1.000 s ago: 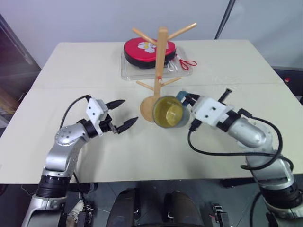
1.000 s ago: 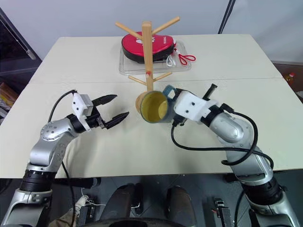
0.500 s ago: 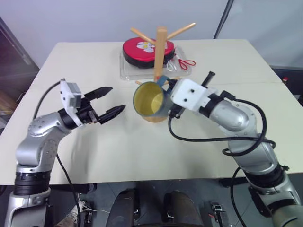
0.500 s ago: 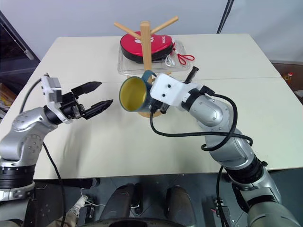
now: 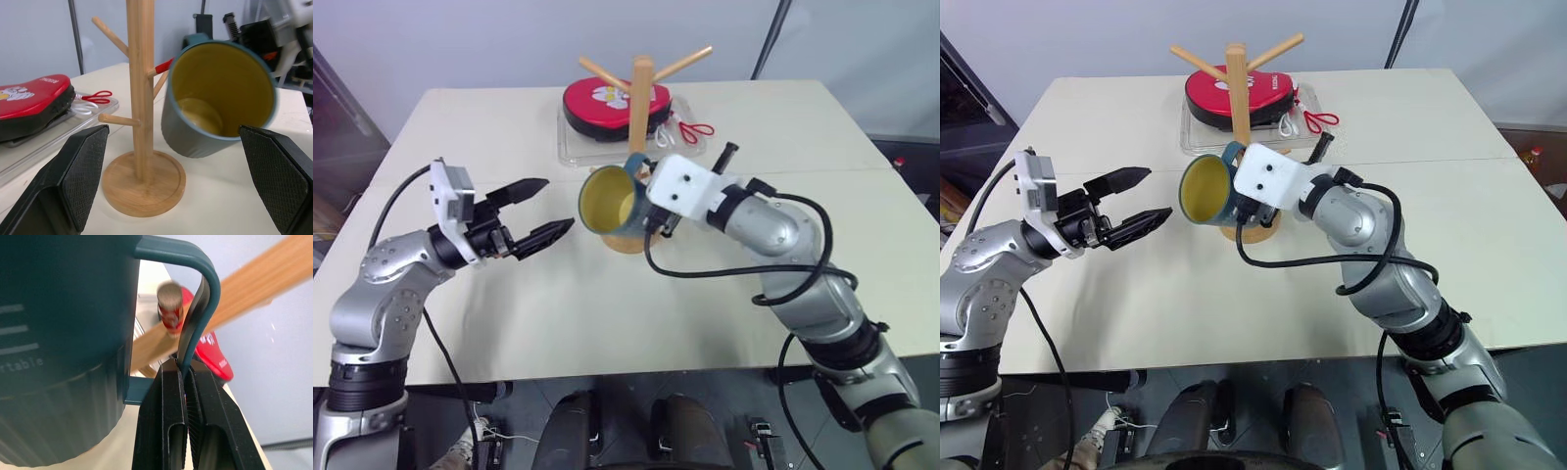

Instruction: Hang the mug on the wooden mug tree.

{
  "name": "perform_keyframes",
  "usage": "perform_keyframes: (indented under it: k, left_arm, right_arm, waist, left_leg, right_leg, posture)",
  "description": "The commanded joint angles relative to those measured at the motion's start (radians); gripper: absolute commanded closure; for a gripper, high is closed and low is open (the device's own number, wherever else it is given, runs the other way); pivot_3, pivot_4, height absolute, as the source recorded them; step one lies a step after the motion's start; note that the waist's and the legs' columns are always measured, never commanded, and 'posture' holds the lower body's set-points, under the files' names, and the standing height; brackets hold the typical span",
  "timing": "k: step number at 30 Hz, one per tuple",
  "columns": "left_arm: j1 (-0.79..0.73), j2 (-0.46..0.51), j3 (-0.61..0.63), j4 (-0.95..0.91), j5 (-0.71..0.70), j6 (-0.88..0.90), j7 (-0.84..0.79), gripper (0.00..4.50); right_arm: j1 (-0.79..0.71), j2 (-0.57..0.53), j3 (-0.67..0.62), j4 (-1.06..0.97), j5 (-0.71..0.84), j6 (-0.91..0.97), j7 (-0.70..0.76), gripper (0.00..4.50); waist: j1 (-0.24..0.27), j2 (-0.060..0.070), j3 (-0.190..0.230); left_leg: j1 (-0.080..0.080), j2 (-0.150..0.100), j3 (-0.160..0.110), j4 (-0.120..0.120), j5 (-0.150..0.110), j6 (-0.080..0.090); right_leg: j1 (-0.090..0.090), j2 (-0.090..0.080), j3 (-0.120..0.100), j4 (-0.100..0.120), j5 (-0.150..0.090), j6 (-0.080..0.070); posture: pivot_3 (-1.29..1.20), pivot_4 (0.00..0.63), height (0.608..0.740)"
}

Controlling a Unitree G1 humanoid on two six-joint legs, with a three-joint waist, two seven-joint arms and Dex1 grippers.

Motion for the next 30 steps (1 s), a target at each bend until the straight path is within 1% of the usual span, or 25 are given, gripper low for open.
perform_keyframes:
  k: [1, 10, 13, 15, 16, 19, 21, 24, 25, 26, 28, 30]
  left_arm:
    - [0.004, 0.001, 0.034, -0.034, -0.021, -0.003, 0.008, 0.0]
    - [-0.005, -0.009, 0.02, -0.038, -0.02, -0.008, 0.019, 0.0]
    - [-0.009, -0.011, 0.019, -0.033, -0.018, -0.01, 0.017, 0.0]
    - [-0.01, -0.012, 0.019, -0.031, -0.017, -0.011, 0.017, 0.0]
    - [-0.009, -0.012, 0.019, -0.03, -0.016, -0.012, 0.016, 0.0]
    - [-0.012, -0.014, 0.019, -0.017, -0.007, -0.017, 0.018, 0.0]
    - [-0.011, -0.018, 0.026, -0.006, -0.004, -0.02, 0.028, 0.0]
    - [-0.011, -0.028, 0.037, 0.039, 0.028, -0.036, 0.064, 0.0]
    - [-0.015, -0.039, 0.041, 0.066, 0.057, -0.055, 0.094, 0.0]
    - [-0.018, -0.046, 0.043, 0.083, 0.077, -0.069, 0.115, 0.0]
    - [-0.023, -0.058, 0.053, 0.116, 0.083, -0.067, 0.143, 0.0]
    - [-0.006, -0.076, 0.057, 0.17, 0.124, -0.1, 0.172, 0.0]
  right_arm:
    - [-0.041, 0.01, 0.0, 0.004, -0.032, 0.018, -0.005, 4.46]
    - [-0.054, 0.025, 0.008, 0.006, -0.039, 0.035, 0.004, 4.46]
    - [-0.056, 0.027, 0.005, 0.003, -0.042, 0.03, 0.003, 3.56]
    - [-0.059, 0.028, -0.001, -0.002, -0.045, 0.023, -0.001, 2.56]
    - [-0.061, 0.028, -0.006, -0.007, -0.046, 0.021, -0.002, 2.13]
    - [-0.057, 0.009, -0.036, -0.038, -0.03, 0.005, 0.018, 2.13]
    - [-0.036, 0.001, -0.09, -0.079, 0.013, -0.003, 0.045, 2.13]
    - [0.053, 0.012, -0.242, -0.134, 0.163, -0.076, 0.102, 2.13]
    - [0.097, 0.047, -0.33, -0.155, 0.251, -0.058, 0.127, 2.13]
    - [0.127, 0.07, -0.387, -0.168, 0.312, -0.043, 0.14, 2.13]
    - [0.183, 0.092, -0.471, -0.18, 0.38, -0.015, 0.141, 2.13]
    - [0.287, 0.123, -0.574, -0.159, 0.452, -0.032, 0.133, 2.13]
  waist:
    - [0.0, 0.0, 0.0]
    - [0.0, 0.0, 0.0]
    - [0.0, 0.0, 0.0]
    - [-0.001, 0.0, 0.0]
    - [-0.001, 0.0, 0.0]
    - [0.0, 0.0, 0.0]
    - [0.0, 0.0, 0.0]
    - [0.005, -0.001, 0.0]
    - [0.005, -0.001, -0.001]
    - [0.004, -0.002, -0.001]
    - [0.003, -0.002, -0.001]
    - [0.003, -0.002, -0.001]
  left_leg:
    - [0.0, 0.0, 0.0, 0.0, 0.0, 0.0]
    - [0.0, 0.0, 0.0, 0.0, 0.0, 0.0]
    - [0.0, 0.0, 0.0, 0.0, 0.0, 0.0]
    - [0.0, 0.0, 0.0, 0.0, 0.0, 0.0]
    - [0.0, 0.0, 0.0, 0.0, 0.0, 0.0]
    - [0.0, 0.0, 0.0, 0.0, 0.0, 0.0]
    - [0.0, 0.0, 0.0, 0.0, 0.0, 0.0]
    - [0.0, 0.0, 0.0, 0.0, -0.002, 0.003]
    - [0.0, 0.0, -0.001, 0.0, -0.003, 0.004]
    - [0.0, 0.0, -0.001, 0.0, -0.003, 0.005]
    - [0.0, 0.0, -0.001, 0.0, -0.003, 0.005]
    - [0.0, 0.0, -0.001, -0.001, -0.003, 0.005]
  right_leg:
    - [0.0, 0.0, 0.0, 0.0, 0.0, 0.0]
    - [0.0, 0.0, 0.0, 0.0, 0.0, 0.0]
    - [0.0, 0.0, 0.0, 0.0, 0.0, 0.0]
    - [0.0, 0.0, 0.0, 0.0, 0.0, 0.0]
    - [0.0, 0.0, 0.0, 0.0, 0.0, 0.0]
    - [0.0, 0.0, 0.0, 0.0, 0.0, 0.0]
    - [0.0, 0.0, 0.0, 0.0, 0.0, 0.0]
    - [0.0, 0.0, 0.0, 0.0, 0.0, 0.0]
    - [0.001, 0.0, 0.0, -0.001, 0.0, 0.0]
    - [0.001, 0.0, 0.0, -0.001, 0.0, 0.0]
    - [0.002, 0.0, 0.0, -0.001, 0.0, 0.0]
    - [0.002, 0.0, 0.0, -0.001, 0.0, 0.0]
  posture:
    - [0.0, 0.15, 0.74]
    - [0.0, 0.15, 0.74]
    - [0.0, 0.15, 0.74]
    - [0.0, 0.15, 0.74]
    - [0.0, 0.15, 0.74]
    - [0.0, 0.15, 0.74]
    - [0.0, 0.15, 0.74]
    - [0.0, 0.15, 0.74]
    - [0.0, 0.15, 0.74]
    - [0.0, 0.15, 0.74]
    - [0.0, 0.15, 0.74]
    - [0.0, 0.15, 0.74]
